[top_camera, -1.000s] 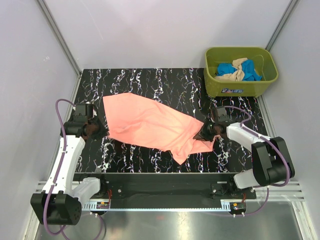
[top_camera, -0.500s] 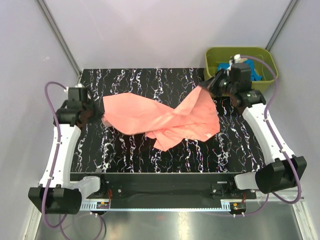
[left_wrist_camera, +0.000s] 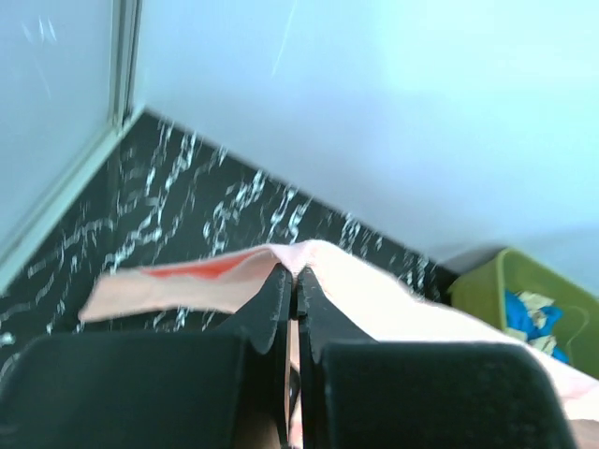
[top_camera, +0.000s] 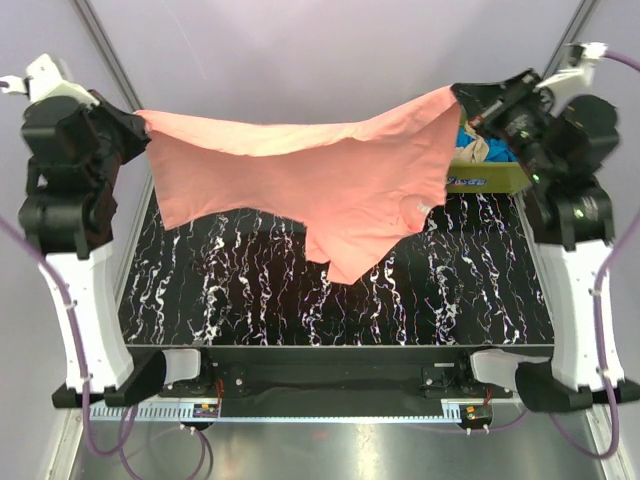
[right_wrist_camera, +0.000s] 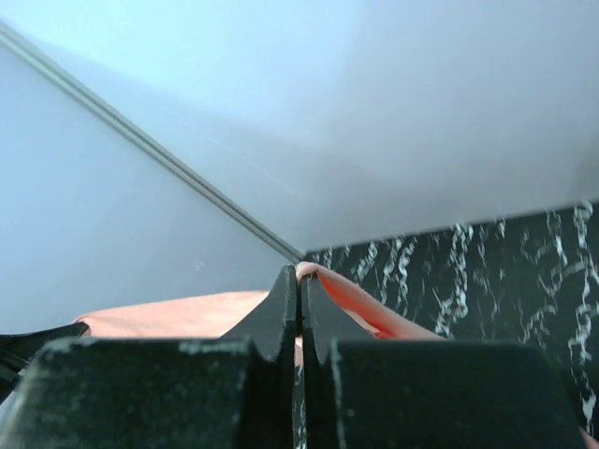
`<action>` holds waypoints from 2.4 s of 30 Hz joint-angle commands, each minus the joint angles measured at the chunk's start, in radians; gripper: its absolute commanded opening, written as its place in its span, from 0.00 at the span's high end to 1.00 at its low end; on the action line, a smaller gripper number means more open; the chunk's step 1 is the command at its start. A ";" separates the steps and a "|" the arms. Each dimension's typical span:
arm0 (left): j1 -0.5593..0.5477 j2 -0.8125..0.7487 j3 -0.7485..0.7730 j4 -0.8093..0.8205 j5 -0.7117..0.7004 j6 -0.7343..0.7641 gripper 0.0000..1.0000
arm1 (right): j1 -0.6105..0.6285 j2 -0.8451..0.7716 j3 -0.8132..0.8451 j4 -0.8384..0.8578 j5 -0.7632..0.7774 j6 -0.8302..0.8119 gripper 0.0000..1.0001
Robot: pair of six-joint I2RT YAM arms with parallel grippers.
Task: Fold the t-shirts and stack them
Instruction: Flatten the tshirt out, then fold the tshirt
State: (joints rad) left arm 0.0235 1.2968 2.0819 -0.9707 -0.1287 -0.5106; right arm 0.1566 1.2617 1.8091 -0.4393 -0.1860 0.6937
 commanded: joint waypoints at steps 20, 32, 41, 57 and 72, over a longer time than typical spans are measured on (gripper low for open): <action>-0.264 -0.459 -0.028 0.201 -0.241 0.293 1.00 | 0.000 -0.292 0.225 0.045 -0.152 -0.063 1.00; -0.203 -0.219 -0.528 0.377 -0.355 0.267 1.00 | -0.002 0.060 -0.152 0.333 -0.132 0.004 1.00; 0.061 0.128 -0.873 0.742 -0.126 0.245 1.00 | -0.002 0.468 -0.241 0.481 -0.113 -0.080 1.00; 0.158 0.662 -0.599 0.727 0.196 0.213 1.00 | 0.000 0.823 0.073 0.277 -0.148 -0.099 1.00; 0.207 0.670 -0.514 0.512 0.189 0.202 1.00 | 0.001 0.585 -0.160 0.090 -0.125 0.000 1.00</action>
State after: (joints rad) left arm 0.2199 1.9694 1.4906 -0.4076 0.0502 -0.3077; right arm 0.1570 1.9694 1.6695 -0.3149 -0.3237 0.6704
